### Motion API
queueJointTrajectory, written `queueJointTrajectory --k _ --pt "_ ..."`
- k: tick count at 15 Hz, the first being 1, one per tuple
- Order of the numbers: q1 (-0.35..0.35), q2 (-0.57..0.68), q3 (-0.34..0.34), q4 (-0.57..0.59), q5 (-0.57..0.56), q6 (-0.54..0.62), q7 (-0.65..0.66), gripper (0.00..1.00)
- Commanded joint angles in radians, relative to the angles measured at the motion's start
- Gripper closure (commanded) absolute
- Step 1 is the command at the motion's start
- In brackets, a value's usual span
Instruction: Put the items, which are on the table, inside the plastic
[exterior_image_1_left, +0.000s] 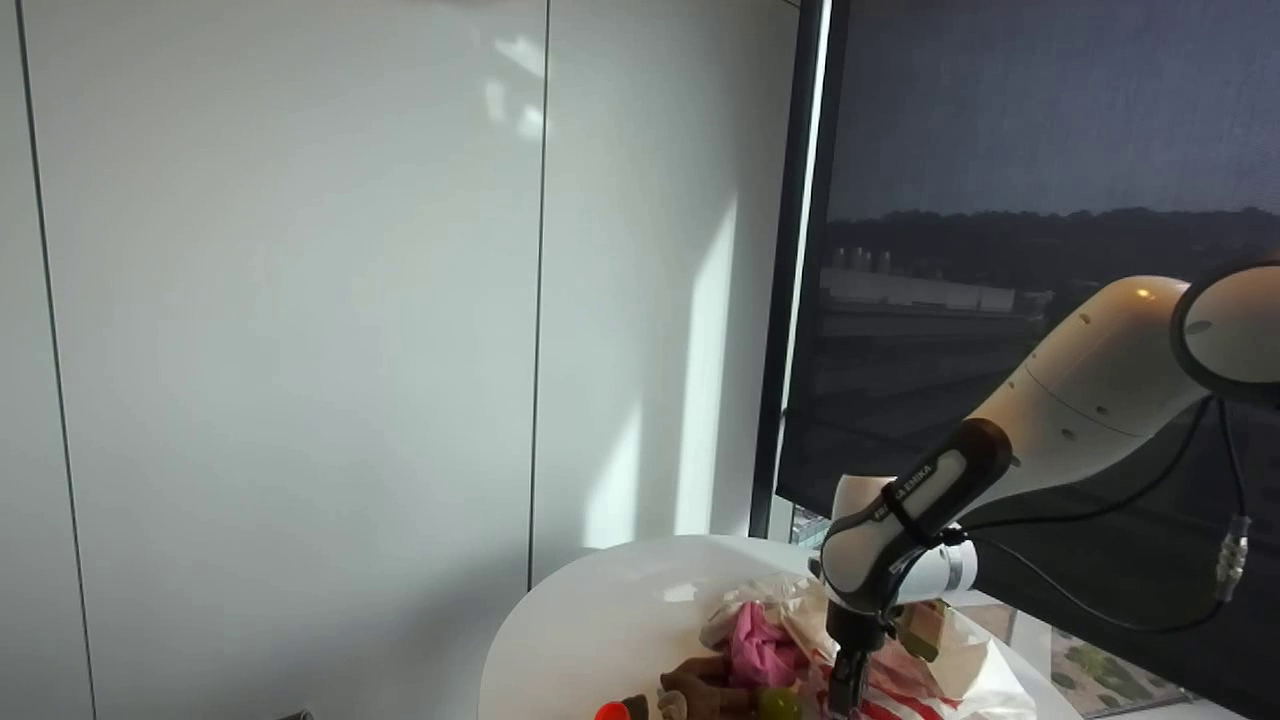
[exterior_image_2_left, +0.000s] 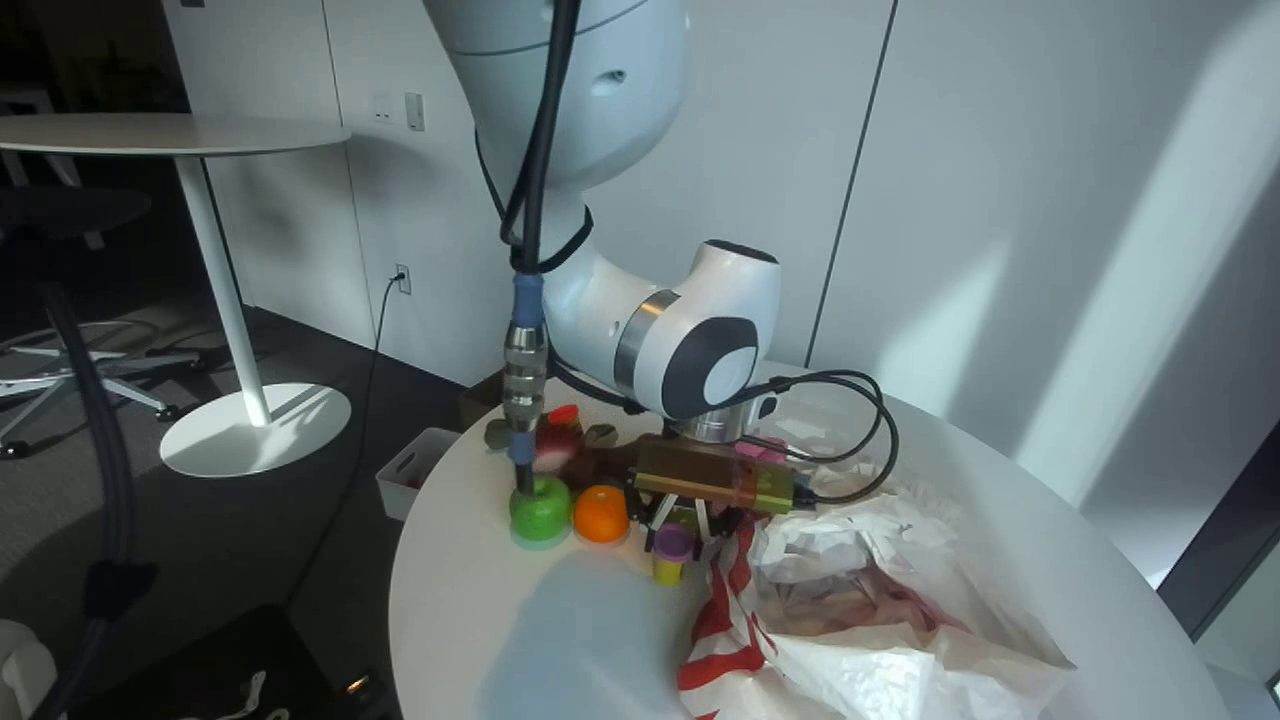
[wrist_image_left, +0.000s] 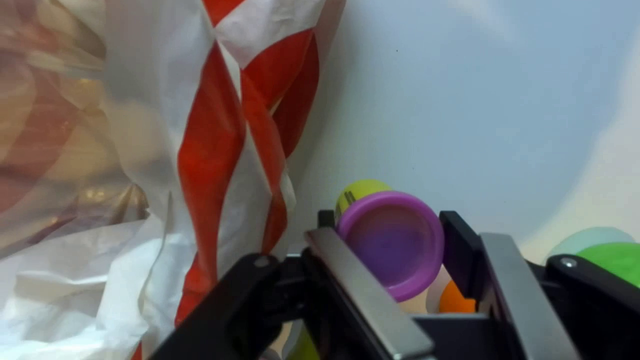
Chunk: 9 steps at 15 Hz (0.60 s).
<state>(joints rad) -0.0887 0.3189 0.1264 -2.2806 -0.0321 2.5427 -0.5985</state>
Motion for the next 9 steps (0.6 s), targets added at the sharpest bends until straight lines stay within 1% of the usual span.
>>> queueJointTrajectory --k 1,2,4,6,8,9 --pt "-0.016 -0.188 0.02 -0.037 0.072 -0.097 -0.056 0.71" --pt "-0.003 -0.221 -0.001 -0.03 0.055 -0.115 -0.034 0.71" --pt "0.008 -0.273 -0.065 -0.01 -0.046 -0.142 0.052 0.71" --pt "-0.003 -0.304 -0.118 0.011 -0.16 -0.159 0.131 0.71" --pt "-0.018 -0.318 -0.162 0.026 -0.225 -0.154 0.168 0.71" --pt "-0.023 -0.308 -0.18 0.036 -0.235 -0.145 0.165 0.71"
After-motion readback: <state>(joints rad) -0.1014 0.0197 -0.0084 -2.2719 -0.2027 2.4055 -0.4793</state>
